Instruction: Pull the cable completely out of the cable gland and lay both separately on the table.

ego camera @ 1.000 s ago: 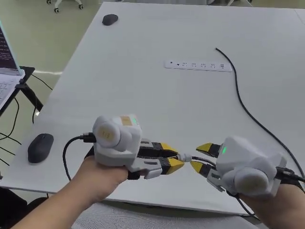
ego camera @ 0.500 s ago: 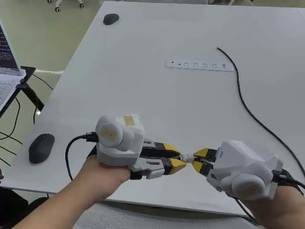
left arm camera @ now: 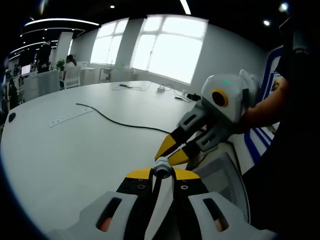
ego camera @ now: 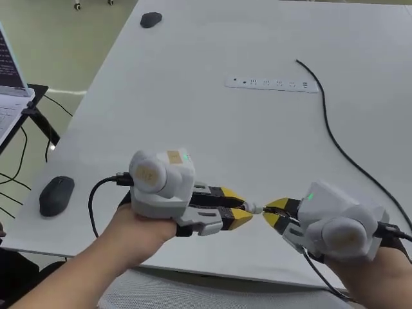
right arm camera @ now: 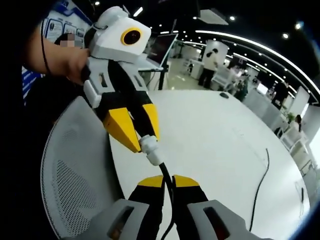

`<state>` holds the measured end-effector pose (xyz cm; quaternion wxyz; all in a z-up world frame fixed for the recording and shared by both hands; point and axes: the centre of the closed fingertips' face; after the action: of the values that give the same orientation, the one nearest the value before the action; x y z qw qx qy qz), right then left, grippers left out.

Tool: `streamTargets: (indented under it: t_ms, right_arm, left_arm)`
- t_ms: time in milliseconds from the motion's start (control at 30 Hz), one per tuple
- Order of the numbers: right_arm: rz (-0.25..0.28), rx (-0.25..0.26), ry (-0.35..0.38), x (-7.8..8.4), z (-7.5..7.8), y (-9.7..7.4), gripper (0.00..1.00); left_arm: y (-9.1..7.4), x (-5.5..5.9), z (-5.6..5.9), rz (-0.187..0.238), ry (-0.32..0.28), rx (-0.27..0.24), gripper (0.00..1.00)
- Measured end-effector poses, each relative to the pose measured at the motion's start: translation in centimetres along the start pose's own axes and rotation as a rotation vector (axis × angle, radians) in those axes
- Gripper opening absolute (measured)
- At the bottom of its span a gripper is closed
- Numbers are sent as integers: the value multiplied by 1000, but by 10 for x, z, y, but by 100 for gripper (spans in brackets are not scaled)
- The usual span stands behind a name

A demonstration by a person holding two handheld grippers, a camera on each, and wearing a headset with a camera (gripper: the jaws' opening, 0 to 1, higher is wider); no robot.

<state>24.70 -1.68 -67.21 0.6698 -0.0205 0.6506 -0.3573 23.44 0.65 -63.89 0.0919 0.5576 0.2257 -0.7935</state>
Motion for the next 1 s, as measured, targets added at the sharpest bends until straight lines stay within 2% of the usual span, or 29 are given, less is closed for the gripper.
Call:
streamTargets:
  t_ms: [100, 167, 267, 367, 467, 533, 667, 867, 933, 1000]
  right_arm:
    - [-6, 14, 48, 7, 4, 0, 0]
    - [-6, 22, 142, 12, 4, -1, 0]
    - [-6, 41, 193, 20, 10, -2, 0]
    - [-5, 64, 306, 29, 13, -5, 0]
    - [-17, 76, 330, 39, 17, -7, 0]
    - [-9, 89, 398, 44, 18, -9, 0]
    - [-28, 108, 451, 57, 21, -12, 0]
    - [-66, 150, 585, 77, 23, -17, 0]
    - [-73, 168, 654, 85, 24, -19, 0]
    - [-80, 178, 685, 90, 25, -21, 0]
  left_arm:
    - [0, 0, 0, -2, 2, -2, 15]
    - [-1, -1, 0, 0, 4, -3, 15]
    - [-1, -2, -1, 3, 6, -6, 15]
    - [-2, -4, -1, 6, 10, -9, 15]
    - [-2, -4, -1, 9, 8, -11, 15]
    - [-3, -4, -1, 10, 8, -13, 15]
    - [-3, -4, 1, 9, 8, -12, 15]
    - [-2, -4, 3, 12, 11, -11, 15]
    - [-2, -4, 4, 12, 11, -10, 15]
    - [-2, -4, 4, 13, 13, -9, 15]
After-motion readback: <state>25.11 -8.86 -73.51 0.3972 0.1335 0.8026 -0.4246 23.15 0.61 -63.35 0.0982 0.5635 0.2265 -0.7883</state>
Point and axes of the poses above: the centre of the closed fingertips' face, and the gripper's own axes: y roughly forward along the fingers, z roughly to its right, x roughly out of its underside, and after that the axes turned 11 degrees about z, right-handed
